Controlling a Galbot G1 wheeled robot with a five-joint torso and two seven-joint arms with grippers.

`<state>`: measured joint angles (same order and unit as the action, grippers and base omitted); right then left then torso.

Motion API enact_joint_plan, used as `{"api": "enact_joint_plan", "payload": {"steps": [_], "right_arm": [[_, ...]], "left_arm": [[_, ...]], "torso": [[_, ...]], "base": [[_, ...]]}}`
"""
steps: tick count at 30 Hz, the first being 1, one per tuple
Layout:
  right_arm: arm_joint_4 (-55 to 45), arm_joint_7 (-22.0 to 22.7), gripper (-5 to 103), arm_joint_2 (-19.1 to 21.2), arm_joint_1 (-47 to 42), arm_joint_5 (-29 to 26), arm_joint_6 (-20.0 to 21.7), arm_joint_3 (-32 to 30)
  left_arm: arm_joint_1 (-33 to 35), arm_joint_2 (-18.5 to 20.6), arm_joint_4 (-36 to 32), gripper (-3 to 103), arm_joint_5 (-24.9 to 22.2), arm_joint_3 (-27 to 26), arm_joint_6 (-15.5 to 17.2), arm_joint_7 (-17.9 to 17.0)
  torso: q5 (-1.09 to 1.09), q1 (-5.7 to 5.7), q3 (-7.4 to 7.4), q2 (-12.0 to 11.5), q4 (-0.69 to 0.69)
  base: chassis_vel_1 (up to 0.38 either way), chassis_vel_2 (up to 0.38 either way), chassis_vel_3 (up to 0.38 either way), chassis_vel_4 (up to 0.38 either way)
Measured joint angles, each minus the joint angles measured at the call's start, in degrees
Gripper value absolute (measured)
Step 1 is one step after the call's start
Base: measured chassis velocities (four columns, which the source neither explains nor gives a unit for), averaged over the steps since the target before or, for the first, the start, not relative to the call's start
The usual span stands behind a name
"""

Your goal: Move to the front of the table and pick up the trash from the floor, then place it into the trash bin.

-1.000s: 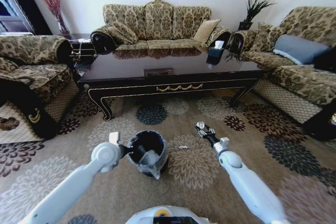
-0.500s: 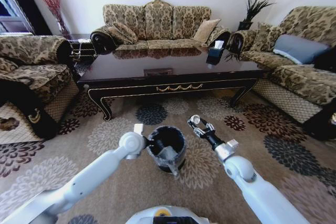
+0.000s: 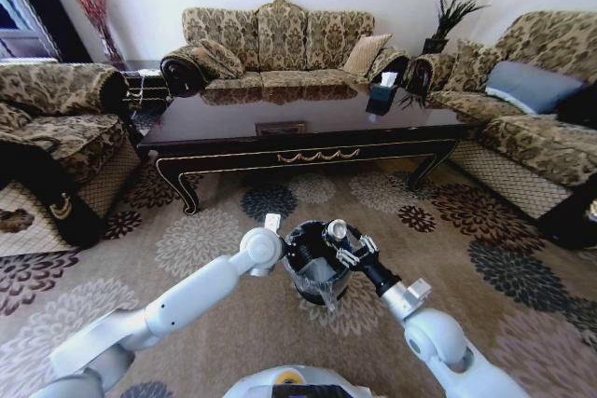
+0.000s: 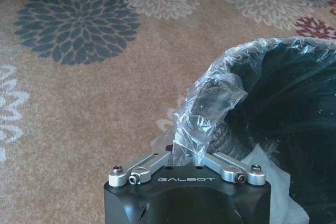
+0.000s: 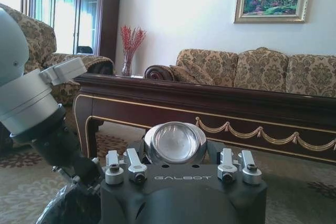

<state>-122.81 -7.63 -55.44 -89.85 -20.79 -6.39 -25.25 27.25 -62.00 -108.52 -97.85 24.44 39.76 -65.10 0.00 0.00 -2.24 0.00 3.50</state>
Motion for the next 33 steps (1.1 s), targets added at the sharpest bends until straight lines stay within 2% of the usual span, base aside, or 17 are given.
{"api": "enact_joint_plan", "payload": {"steps": [9, 17, 18, 19, 22, 23, 26, 27, 33], "right_arm": [[1.13, 0.12, 62, -0.78, -1.79, 3.59, -0.53, 0.67], [1.22, 0.53, 61, -1.10, -2.76, 4.17, -0.77, 0.75], [1.01, 0.52, 71, -1.12, -2.93, 4.23, -0.80, 0.82], [0.88, 0.49, 77, -1.13, -2.97, 4.33, -0.81, 0.86], [0.55, 0.39, 82, -1.13, -3.10, 4.65, -0.82, 0.89], [0.31, 0.34, 92, -1.14, -3.18, 4.73, -0.82, 0.90], [-0.03, 0.32, 92, -1.13, -3.27, 4.73, -0.82, 0.90], [-0.22, 0.31, 99, -1.12, -3.30, 4.72, -0.82, 0.90], [-0.66, 0.30, 100, -1.42, -3.64, 4.70, -0.75, 0.90]], "left_arm": [[0.65, 0.80, -1.86, 0, 0.06, 0.03, -0.05, -0.45], [1.44, 1.22, -1.96, 0, 0.63, 0.14, 0.08, -0.51], [1.76, 1.24, -2.06, 0, 0.80, 0.11, 0.11, -0.51], [1.91, 1.27, -2.14, 0, 0.88, 0.04, 0.12, -0.51], [2.29, 1.46, -2.26, 0, 1.06, -0.17, 0.19, -0.51], [2.45, 1.65, -2.28, 0, 1.18, -0.31, 0.23, -0.52], [2.77, 2.00, -2.30, 0, 1.34, -0.73, 0.34, -0.51], [3.08, 2.20, -2.30, 0, 1.41, -1.17, 0.42, -0.50], [4.70, 3.31, -2.86, 0, 1.80, -2.91, 0.70, -0.40]], "torso": [[0.00, 0.00, 0.00, 0.00, 0.00], [0.00, 0.00, 0.00, 0.00, 0.00], [0.00, 0.00, 0.00, 0.00, 0.00], [0.00, 0.00, 0.00, 0.00, 0.00], [0.00, 0.00, 0.00, 0.00, 0.00], [0.00, 0.00, 0.00, 0.00, 0.00], [0.00, 0.00, 0.00, 0.00, 0.00], [0.00, 0.00, 0.00, 0.00, 0.00], [0.00, 0.00, 0.00, 0.00, 0.00]], "base": [[0.000, 0.000, 0.000, 0.000], [0.000, 0.000, 0.000, 0.000], [0.000, 0.000, 0.000, 0.000], [0.000, 0.000, 0.000, 0.000], [0.000, 0.000, 0.000, 0.000], [0.000, 0.000, 0.000, 0.000], [0.000, 0.000, 0.000, 0.000], [0.000, 0.000, 0.000, 0.000], [0.000, 0.000, 0.000, 0.000]]}}
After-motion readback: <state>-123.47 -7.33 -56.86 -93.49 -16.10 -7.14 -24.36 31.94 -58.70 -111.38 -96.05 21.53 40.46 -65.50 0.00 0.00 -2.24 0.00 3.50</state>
